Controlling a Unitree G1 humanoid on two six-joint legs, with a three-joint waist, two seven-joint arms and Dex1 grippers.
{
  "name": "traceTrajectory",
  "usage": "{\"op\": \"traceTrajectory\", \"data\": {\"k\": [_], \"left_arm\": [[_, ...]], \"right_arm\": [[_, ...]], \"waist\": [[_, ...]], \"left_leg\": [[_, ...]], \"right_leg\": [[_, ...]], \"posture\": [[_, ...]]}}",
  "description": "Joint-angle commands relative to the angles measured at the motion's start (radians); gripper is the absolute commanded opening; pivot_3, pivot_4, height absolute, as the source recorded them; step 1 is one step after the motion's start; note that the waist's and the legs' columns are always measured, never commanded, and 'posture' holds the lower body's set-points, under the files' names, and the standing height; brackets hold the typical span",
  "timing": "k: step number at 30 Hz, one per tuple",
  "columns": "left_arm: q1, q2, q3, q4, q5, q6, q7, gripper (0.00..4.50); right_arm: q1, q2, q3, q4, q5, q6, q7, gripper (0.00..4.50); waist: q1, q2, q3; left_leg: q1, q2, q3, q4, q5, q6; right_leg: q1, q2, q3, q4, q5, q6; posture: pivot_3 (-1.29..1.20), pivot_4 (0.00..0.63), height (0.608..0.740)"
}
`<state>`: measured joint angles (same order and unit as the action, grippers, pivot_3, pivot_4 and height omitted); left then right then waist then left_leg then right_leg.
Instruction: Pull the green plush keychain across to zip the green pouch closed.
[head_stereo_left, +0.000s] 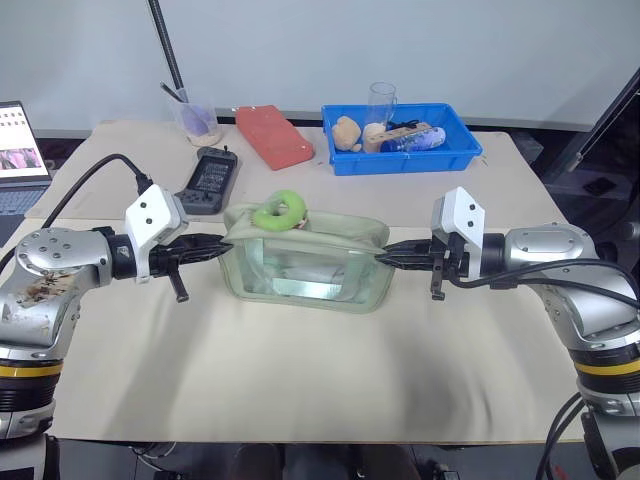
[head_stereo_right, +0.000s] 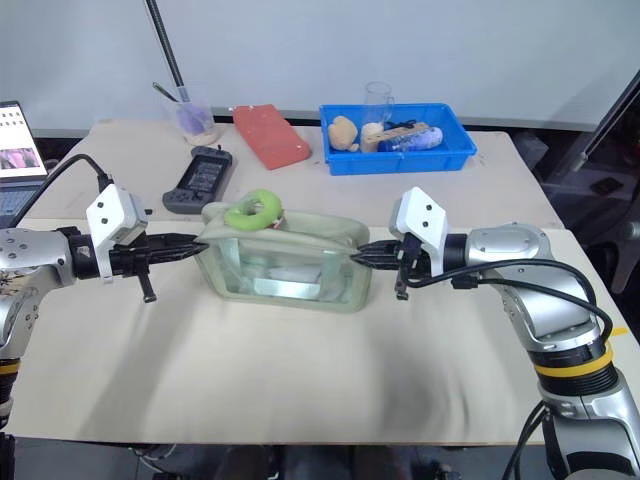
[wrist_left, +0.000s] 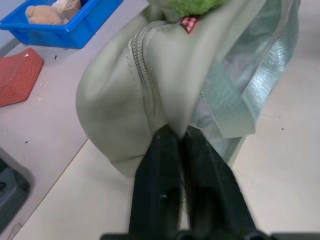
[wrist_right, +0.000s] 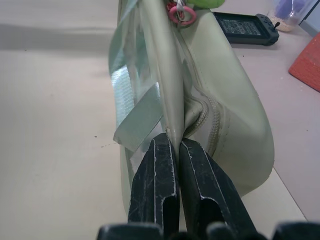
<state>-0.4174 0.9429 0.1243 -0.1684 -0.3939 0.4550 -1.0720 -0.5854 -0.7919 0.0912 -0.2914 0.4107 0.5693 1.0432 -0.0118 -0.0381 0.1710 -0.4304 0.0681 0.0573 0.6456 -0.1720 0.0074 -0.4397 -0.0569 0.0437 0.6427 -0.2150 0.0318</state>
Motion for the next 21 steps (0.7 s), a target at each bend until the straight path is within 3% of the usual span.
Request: {"op": "traceTrajectory", "data": {"k": [1,9,13,14,21], "left_arm": [[0.003,0.006,0.002,-0.017,0.006,-0.017,-0.002,0.06],[0.011,0.015,0.004,-0.030,0.007,-0.020,-0.012,0.00],[0.004,0.013,-0.002,-0.026,0.016,-0.030,-0.012,0.00],[0.003,0.012,-0.006,-0.026,0.018,-0.032,-0.014,0.00],[-0.020,0.010,-0.033,-0.009,0.033,-0.051,-0.020,0.00]], "right_arm": [[-0.022,-0.024,-0.025,-0.023,0.019,0.030,0.011,0.00],[-0.118,-0.097,-0.072,0.064,0.062,0.081,0.078,2.91],[-0.291,0.023,-0.099,0.152,0.155,0.167,0.022,4.27],[-0.332,0.074,-0.093,0.175,0.163,0.181,-0.005,4.48],[-0.516,0.367,0.063,0.408,-0.008,0.132,-0.184,4.48]], "waist": [[0.000,0.000,0.000],[0.001,0.000,0.000],[-0.006,0.000,0.000],[-0.009,0.000,0.000],[-0.006,0.000,0.000]], "left_leg": [[0.000,0.000,0.000,0.000,0.000,0.000],[0.000,0.000,0.000,0.000,0.000,0.000],[0.000,0.000,0.001,0.000,0.000,0.000],[0.000,0.001,0.001,0.000,0.000,0.000],[0.000,0.001,0.000,-0.001,0.000,0.000]], "right_leg": [[0.000,0.000,0.000,0.000,0.000,0.000],[0.000,-0.001,0.000,0.000,0.000,-0.001],[0.000,0.000,0.000,0.000,0.000,-0.001],[-0.001,0.000,0.000,0.000,0.000,-0.001],[-0.002,0.001,0.000,0.003,0.001,-0.003]], "posture": [[0.00,0.150,0.740],[0.00,0.150,0.740],[0.00,0.150,0.740],[0.00,0.150,0.740],[0.00,0.150,0.740]]}}
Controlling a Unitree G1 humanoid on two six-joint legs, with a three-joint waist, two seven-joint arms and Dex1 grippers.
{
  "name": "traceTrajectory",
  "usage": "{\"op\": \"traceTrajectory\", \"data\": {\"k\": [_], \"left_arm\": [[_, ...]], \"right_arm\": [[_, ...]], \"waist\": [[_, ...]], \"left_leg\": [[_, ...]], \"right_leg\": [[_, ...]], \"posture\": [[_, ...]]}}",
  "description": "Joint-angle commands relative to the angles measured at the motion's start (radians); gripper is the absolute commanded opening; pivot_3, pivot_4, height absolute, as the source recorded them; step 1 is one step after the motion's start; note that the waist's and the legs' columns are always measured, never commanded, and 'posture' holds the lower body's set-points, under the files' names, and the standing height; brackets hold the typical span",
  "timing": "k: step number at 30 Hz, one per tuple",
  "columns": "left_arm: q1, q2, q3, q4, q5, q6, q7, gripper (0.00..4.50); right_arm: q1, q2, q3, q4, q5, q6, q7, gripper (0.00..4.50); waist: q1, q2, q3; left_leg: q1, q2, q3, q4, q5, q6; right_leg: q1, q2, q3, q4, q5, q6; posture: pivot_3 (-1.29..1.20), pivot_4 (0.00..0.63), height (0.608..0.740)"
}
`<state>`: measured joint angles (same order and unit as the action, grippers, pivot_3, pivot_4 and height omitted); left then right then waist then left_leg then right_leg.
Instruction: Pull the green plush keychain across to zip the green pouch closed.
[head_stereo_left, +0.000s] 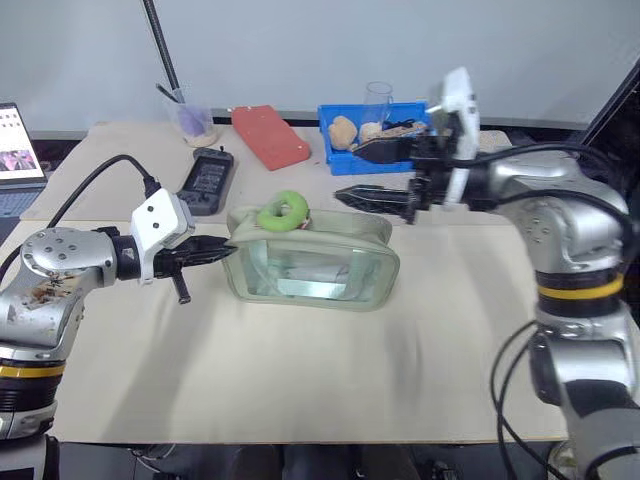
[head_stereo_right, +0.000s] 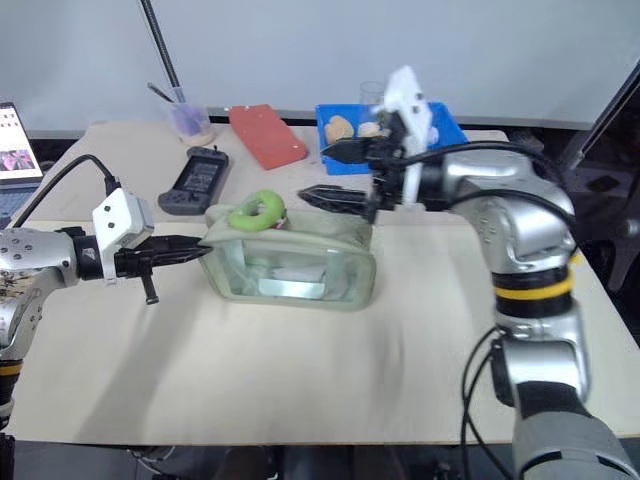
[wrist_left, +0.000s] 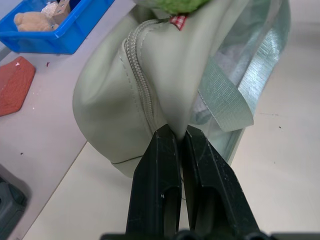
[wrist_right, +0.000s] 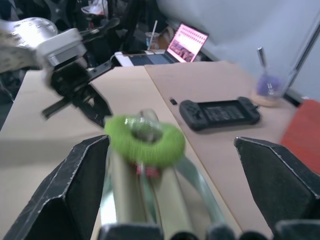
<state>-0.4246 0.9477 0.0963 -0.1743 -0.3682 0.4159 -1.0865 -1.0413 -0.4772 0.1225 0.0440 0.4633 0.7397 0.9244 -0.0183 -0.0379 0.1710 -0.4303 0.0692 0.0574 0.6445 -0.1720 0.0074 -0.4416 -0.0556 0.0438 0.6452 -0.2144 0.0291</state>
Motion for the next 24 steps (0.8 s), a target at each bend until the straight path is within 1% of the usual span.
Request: {"op": "traceTrajectory", "data": {"k": [1,5,11,12,17,19,24], "left_arm": [[-0.014,0.005,-0.007,-0.004,0.008,-0.011,-0.005,0.00],[-0.014,0.003,-0.011,-0.008,0.011,-0.008,-0.003,0.00],[-0.004,0.011,-0.005,-0.016,0.011,-0.003,-0.003,0.00],[-0.003,0.011,-0.005,-0.016,0.013,-0.003,-0.004,0.00],[-0.011,0.011,-0.008,-0.009,0.017,-0.006,-0.006,0.00],[-0.015,0.010,-0.009,-0.007,0.018,-0.006,-0.007,0.00],[-0.016,0.008,-0.012,-0.001,0.023,-0.011,-0.009,0.00]], "right_arm": [[-0.077,0.074,0.032,0.104,-0.073,-0.040,-0.081,4.48],[-0.113,0.135,0.051,0.199,-0.113,-0.050,-0.097,4.48],[-0.075,0.145,0.101,0.157,-0.119,0.001,-0.041,4.48],[-0.072,0.143,0.104,0.153,-0.120,0.005,-0.034,4.24],[-0.061,0.145,0.102,0.144,-0.127,0.010,-0.020,2.64],[-0.057,0.143,0.093,0.126,-0.118,0.017,-0.016,1.90],[-0.046,0.129,0.078,0.082,-0.107,0.032,-0.002,0.19]], "waist": [[0.002,0.000,0.000],[0.009,0.000,0.000],[0.004,0.000,0.000],[0.004,0.000,0.000],[0.004,0.000,0.000],[0.004,0.000,0.000],[0.004,0.000,0.000]], "left_leg": [[-0.001,0.000,0.000,0.000,0.000,0.000],[-0.004,0.000,0.000,0.000,0.000,0.000],[-0.004,0.000,0.000,0.000,0.000,0.000],[-0.004,0.000,-0.001,0.000,0.000,0.000],[-0.004,0.000,-0.001,0.000,0.000,0.000],[-0.004,0.000,-0.001,0.000,0.000,0.000],[-0.004,0.000,-0.001,0.000,0.000,0.000]], "right_leg": [[-0.001,0.000,0.000,0.000,0.000,0.000],[-0.002,-0.001,-0.001,-0.001,0.000,0.000],[-0.003,0.000,-0.001,0.000,0.000,0.000],[-0.003,0.000,-0.001,0.000,0.000,0.000],[-0.003,0.000,-0.001,0.001,0.000,0.000],[-0.003,0.000,-0.001,0.001,0.000,0.000],[-0.003,0.000,-0.001,0.000,0.000,0.000]], "posture": [[0.00,0.150,0.740],[0.00,0.150,0.740],[0.00,0.150,0.740],[0.00,0.150,0.740],[0.00,0.150,0.740],[0.00,0.150,0.740],[0.00,0.150,0.740]]}}
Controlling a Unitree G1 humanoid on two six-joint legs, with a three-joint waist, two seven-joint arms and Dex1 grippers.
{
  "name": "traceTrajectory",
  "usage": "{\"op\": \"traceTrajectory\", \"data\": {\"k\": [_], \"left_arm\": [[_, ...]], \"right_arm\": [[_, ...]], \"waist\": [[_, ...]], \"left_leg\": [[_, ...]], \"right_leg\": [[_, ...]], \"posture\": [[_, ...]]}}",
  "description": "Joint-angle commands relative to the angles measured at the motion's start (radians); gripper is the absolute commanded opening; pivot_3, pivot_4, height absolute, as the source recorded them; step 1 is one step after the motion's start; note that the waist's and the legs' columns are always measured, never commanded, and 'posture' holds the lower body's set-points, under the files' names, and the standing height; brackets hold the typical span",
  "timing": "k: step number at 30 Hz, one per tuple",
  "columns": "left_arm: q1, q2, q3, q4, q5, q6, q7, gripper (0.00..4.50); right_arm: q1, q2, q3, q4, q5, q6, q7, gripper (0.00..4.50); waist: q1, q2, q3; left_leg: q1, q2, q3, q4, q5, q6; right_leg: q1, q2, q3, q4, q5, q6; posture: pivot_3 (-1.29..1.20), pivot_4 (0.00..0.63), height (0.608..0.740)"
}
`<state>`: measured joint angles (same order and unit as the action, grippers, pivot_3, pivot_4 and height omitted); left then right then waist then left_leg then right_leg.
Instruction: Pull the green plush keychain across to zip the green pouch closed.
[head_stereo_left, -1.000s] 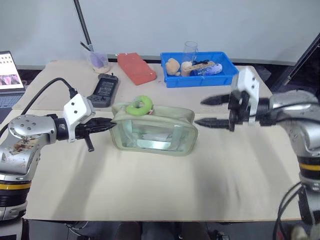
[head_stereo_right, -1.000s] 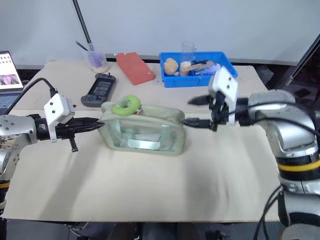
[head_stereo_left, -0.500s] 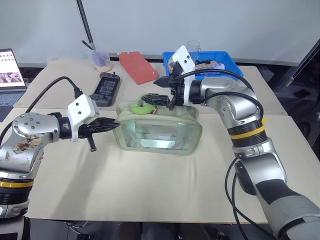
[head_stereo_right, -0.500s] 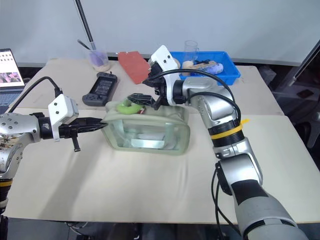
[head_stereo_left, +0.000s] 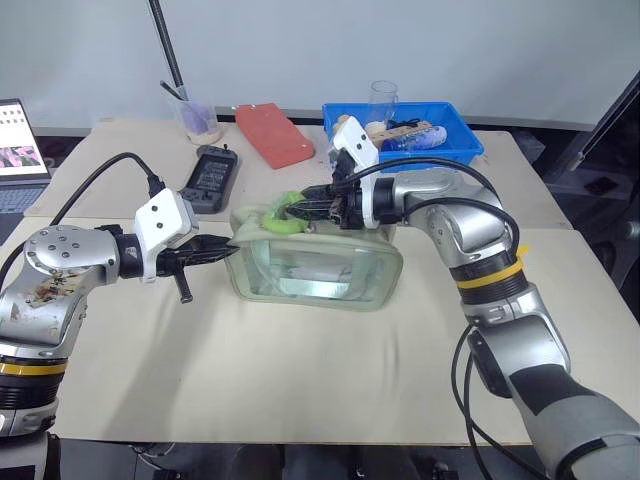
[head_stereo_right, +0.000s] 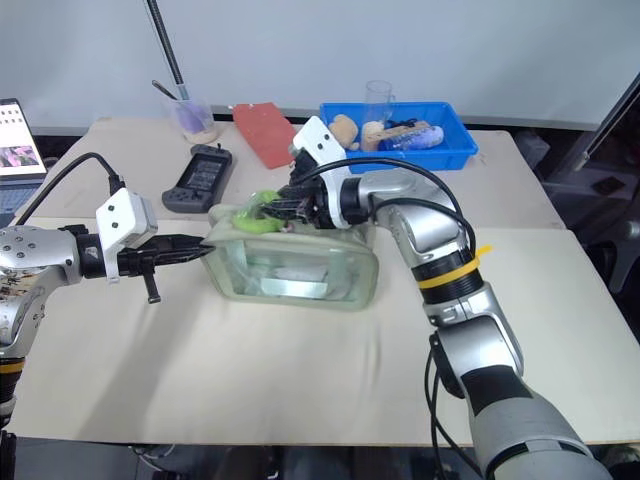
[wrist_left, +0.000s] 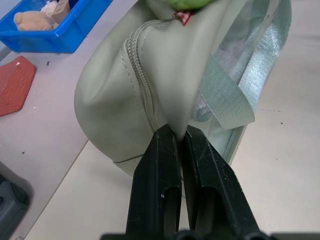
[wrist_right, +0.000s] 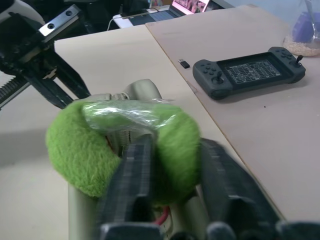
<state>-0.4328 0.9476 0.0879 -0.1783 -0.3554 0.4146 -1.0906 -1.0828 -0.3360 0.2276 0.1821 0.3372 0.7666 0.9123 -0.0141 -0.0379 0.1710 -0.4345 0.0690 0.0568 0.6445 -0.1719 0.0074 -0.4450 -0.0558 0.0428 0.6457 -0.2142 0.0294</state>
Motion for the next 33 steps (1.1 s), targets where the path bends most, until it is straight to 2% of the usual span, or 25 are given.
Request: {"op": "traceTrajectory", "data": {"k": [1,6,11,18,23,28,33], "left_arm": [[-0.008,0.008,-0.004,0.004,0.010,-0.010,-0.005,0.00],[-0.010,0.009,-0.007,0.008,0.012,-0.011,-0.007,0.00],[-0.004,0.009,-0.006,0.019,0.019,-0.020,-0.005,0.00],[0.003,0.022,0.002,0.036,0.020,-0.034,-0.009,0.00],[-0.013,0.032,-0.013,0.073,0.037,-0.062,-0.026,0.00],[-0.047,0.024,-0.036,0.108,0.048,-0.083,-0.039,0.00],[-0.072,0.009,-0.062,0.137,0.060,-0.107,-0.045,0.00]], "right_arm": [[-0.005,-0.016,-0.033,-0.061,0.020,0.007,0.010,0.02],[-0.014,-0.068,-0.092,-0.106,0.055,0.052,0.017,0.02],[0.002,-0.172,-0.145,-0.143,0.063,0.074,0.013,0.02],[0.130,-0.393,-0.231,-0.177,0.023,0.072,-0.019,0.02],[0.251,-0.501,-0.304,-0.215,0.036,0.093,-0.042,0.02],[0.405,-0.499,-0.333,-0.229,0.024,0.063,-0.090,0.02],[0.543,-0.371,-0.278,-0.279,0.043,0.068,-0.148,0.02]], "waist": [[0.000,0.000,0.000],[0.002,0.000,0.000],[0.001,0.000,0.000],[0.007,0.000,0.000],[-0.001,0.000,0.000],[0.001,0.000,0.000],[-0.002,0.000,0.000]], "left_leg": [[0.000,0.000,0.000,0.000,0.000,0.000],[0.000,0.000,0.000,0.000,0.000,0.000],[0.000,0.000,0.000,0.000,0.000,0.000],[0.000,-0.001,0.001,0.000,0.000,0.000],[0.000,-0.001,0.001,0.000,0.000,0.000],[0.001,-0.001,0.001,0.000,0.000,0.000],[0.003,-0.001,0.001,0.000,0.000,0.000]], "right_leg": [[0.000,0.000,0.000,0.000,0.000,0.000],[0.000,0.000,0.000,0.000,0.000,0.000],[0.000,0.000,0.000,0.000,0.000,0.000],[0.000,-0.001,0.000,-0.002,0.000,0.000],[0.000,-0.001,0.000,-0.003,0.000,0.000],[0.001,-0.001,0.001,-0.003,0.000,0.001],[0.003,-0.001,0.001,-0.003,0.000,0.001]], "posture": [[0.00,0.150,0.740],[0.00,0.150,0.740],[0.00,0.150,0.740],[0.00,0.150,0.740],[0.00,0.150,0.740],[0.00,0.150,0.740],[0.00,0.150,0.740]]}}
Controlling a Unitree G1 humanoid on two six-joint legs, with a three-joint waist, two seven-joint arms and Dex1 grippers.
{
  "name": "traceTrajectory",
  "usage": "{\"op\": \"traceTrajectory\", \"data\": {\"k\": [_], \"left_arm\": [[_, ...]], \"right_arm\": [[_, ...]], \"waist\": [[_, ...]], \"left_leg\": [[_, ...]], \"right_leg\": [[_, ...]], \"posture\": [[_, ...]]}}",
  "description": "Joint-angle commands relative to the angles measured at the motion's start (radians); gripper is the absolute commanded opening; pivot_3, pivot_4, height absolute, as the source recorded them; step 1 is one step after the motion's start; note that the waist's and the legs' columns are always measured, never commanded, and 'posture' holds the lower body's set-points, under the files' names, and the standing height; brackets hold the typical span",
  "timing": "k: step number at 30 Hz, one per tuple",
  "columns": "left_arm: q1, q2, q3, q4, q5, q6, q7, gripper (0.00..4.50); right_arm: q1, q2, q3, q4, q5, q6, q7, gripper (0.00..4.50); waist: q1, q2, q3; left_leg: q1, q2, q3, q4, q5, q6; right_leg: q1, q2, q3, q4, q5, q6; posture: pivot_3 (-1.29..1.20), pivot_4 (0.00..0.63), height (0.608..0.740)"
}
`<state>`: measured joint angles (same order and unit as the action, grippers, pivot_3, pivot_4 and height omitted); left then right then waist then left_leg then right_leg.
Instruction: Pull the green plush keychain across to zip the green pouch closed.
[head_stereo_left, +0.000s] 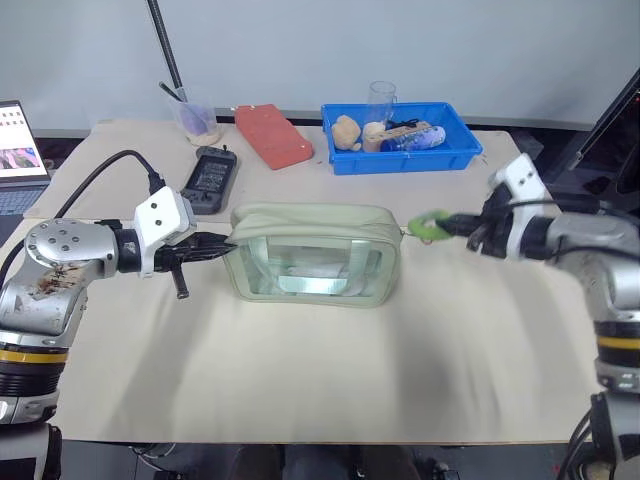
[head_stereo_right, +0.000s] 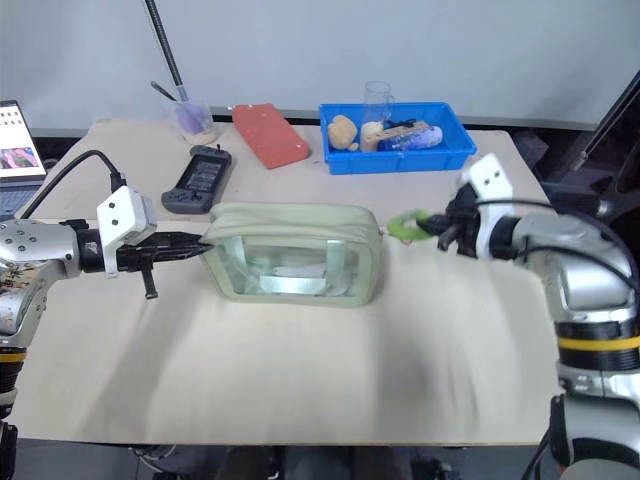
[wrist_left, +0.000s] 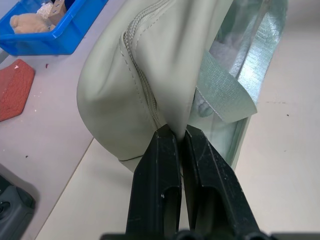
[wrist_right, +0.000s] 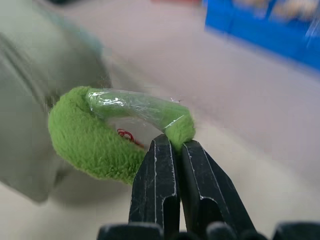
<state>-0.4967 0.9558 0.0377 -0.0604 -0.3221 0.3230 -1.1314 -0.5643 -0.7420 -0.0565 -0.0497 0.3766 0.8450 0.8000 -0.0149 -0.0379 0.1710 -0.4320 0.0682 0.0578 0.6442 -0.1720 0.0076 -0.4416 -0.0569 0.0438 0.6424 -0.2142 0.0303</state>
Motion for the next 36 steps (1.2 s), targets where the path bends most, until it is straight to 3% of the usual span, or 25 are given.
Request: {"op": "traceTrajectory", "data": {"k": [1,9,10,13,19,23,29,36], "left_arm": [[-0.011,-0.004,-0.016,0.021,0.028,-0.018,-0.005,0.00],[-0.004,-0.017,-0.016,0.019,0.031,-0.055,-0.007,0.00],[-0.005,-0.015,-0.007,0.016,0.017,-0.041,-0.008,0.37],[-0.003,-0.003,0.024,0.007,-0.025,0.011,-0.017,1.54],[0.022,0.042,0.118,0.013,-0.088,0.094,-0.032,4.43],[-0.006,0.093,0.242,0.012,-0.221,0.267,-0.044,4.50],[-0.039,0.175,0.358,0.036,-0.308,0.402,-0.025,4.50],[-0.080,0.172,0.347,0.036,-0.332,0.424,-0.016,4.50]], "right_arm": [[0.041,0.067,0.018,-0.046,0.000,-0.013,-0.054,0.02],[0.046,0.154,0.061,-0.034,-0.022,-0.043,-0.104,0.02],[0.029,0.141,0.050,-0.024,-0.026,-0.065,-0.095,0.01],[-0.025,0.085,0.014,0.023,-0.030,-0.106,-0.065,1.10],[-0.104,-0.086,-0.004,0.040,-0.002,-0.126,0.085,3.15],[-0.182,-0.173,-0.043,-0.017,0.081,-0.094,0.203,4.46],[-0.320,-0.202,-0.124,-0.207,0.357,0.100,0.276,4.46],[-0.276,-0.208,-0.102,-0.269,0.362,0.099,0.225,4.46]], "waist": [[-0.004,0.000,0.000],[0.000,0.000,0.000],[0.000,0.000,0.000],[0.000,0.000,0.000],[0.001,0.000,0.000],[-0.003,0.000,0.001],[-0.006,0.001,0.001],[0.008,0.000,0.001]], "left_leg": [[0.001,0.000,0.000,0.000,0.000,0.000],[0.002,0.000,0.000,0.000,0.000,0.000],[0.002,0.000,0.000,0.000,0.000,0.000],[0.001,0.000,0.000,0.000,0.000,0.000],[0.000,0.000,0.000,-0.001,0.000,0.000],[0.000,0.001,0.000,-0.001,0.000,0.000],[-0.001,0.001,-0.001,-0.002,0.000,0.000],[-0.001,-0.001,0.001,-0.001,0.000,0.000]], "right_leg": [[0.000,0.000,0.000,0.000,0.000,0.000],[0.001,0.001,0.000,0.001,0.000,0.001],[0.001,0.001,0.000,0.001,0.000,0.001],[0.001,0.001,0.000,0.001,0.000,0.001],[0.000,0.001,0.000,-0.001,-0.001,0.000],[-0.001,0.001,0.000,-0.001,-0.001,0.000],[-0.004,0.001,0.000,0.001,-0.002,0.000],[-0.001,-0.003,-0.001,-0.001,-0.005,-0.006]], "posture": [[0.00,0.150,0.740],[0.00,0.150,0.740],[0.00,0.150,0.740],[0.00,0.150,0.740],[0.00,0.150,0.740],[0.00,0.150,0.740],[0.00,0.150,0.740],[0.00,0.150,0.740]]}}
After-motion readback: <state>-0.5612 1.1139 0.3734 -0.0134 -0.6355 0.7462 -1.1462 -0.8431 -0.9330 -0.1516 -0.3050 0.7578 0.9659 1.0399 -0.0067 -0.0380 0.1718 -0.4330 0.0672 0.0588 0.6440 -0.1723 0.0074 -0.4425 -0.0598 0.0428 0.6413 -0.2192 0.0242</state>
